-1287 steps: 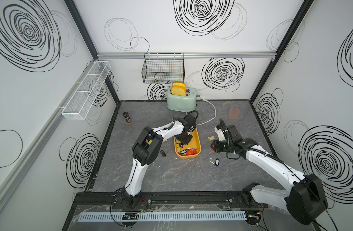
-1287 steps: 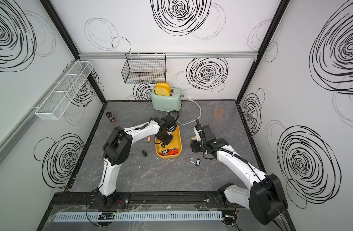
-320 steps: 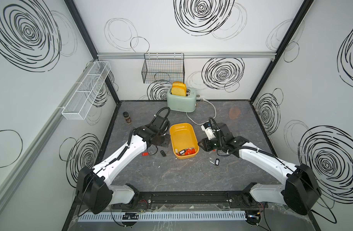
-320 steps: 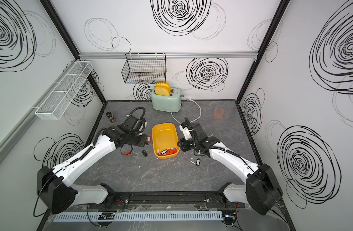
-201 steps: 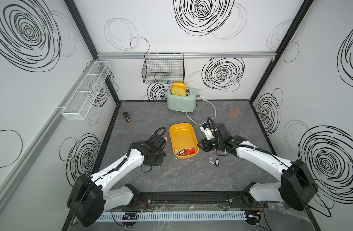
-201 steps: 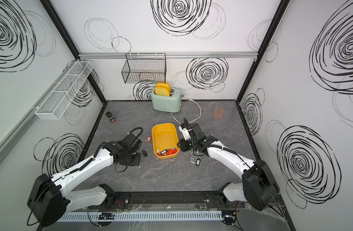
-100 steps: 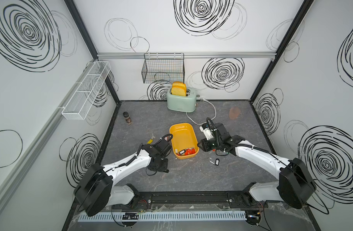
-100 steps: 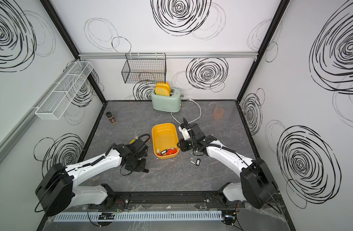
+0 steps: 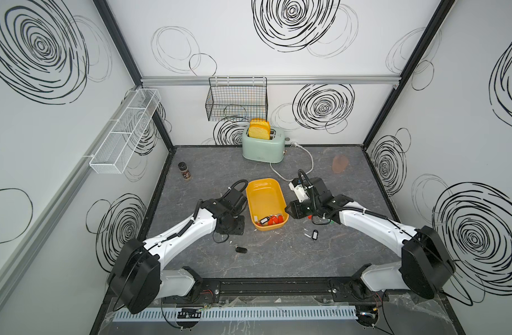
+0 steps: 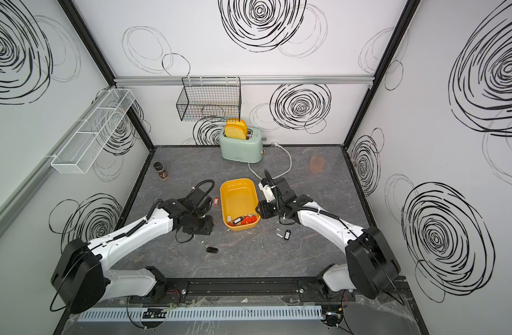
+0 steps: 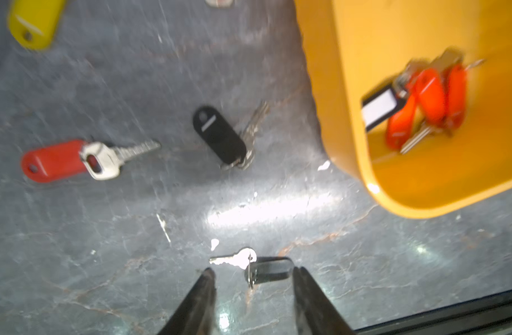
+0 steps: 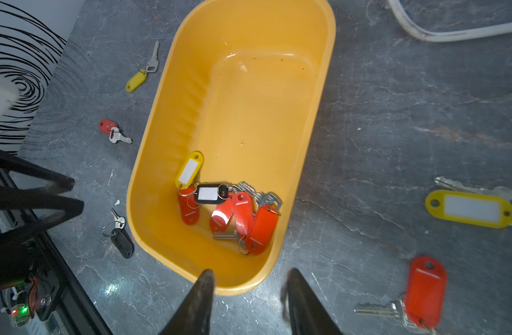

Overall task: Take the keys out of the storage box
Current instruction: Place the key at the center of the board, then adjust the storage box at the center of the board.

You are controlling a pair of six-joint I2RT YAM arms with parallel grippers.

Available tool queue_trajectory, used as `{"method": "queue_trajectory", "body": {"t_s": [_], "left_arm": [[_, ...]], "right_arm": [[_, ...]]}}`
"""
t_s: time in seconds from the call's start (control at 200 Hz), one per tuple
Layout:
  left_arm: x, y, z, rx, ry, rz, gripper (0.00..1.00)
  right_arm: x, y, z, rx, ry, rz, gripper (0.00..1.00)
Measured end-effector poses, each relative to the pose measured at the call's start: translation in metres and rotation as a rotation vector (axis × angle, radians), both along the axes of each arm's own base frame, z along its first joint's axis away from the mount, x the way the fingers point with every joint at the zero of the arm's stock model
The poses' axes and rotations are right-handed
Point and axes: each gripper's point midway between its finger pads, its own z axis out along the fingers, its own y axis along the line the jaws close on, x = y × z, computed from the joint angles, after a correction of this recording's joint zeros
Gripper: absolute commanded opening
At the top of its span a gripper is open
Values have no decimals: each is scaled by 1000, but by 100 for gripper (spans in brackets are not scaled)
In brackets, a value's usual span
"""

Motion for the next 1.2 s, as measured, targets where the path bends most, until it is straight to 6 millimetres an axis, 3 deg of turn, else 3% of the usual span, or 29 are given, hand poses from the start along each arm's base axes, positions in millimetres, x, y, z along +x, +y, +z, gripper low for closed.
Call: {"method": "queue_trajectory", "body": {"t_s": [0.135,0.29,0.5,0.74,1.025,1.196], "left_arm": [[38,-3,20,-29,-72,20,58],[82,-9,29,-38,-127,18,59],[146,-22,28,-22,-181,-6,64],[206,-35,24,4,-231,-37,66],[248,-45,1,25,-229,-84,67],[251,-54,-9,2,-209,-117,67]], "right_arm": [[-1,0,-2,-3,9,2,48],[-4,1,-6,-5,29,11,50],[-10,1,-9,-6,57,28,53],[-19,3,-15,-4,88,58,55],[-25,1,-38,-45,161,60,54],[-25,2,-50,-60,199,57,53]]}}
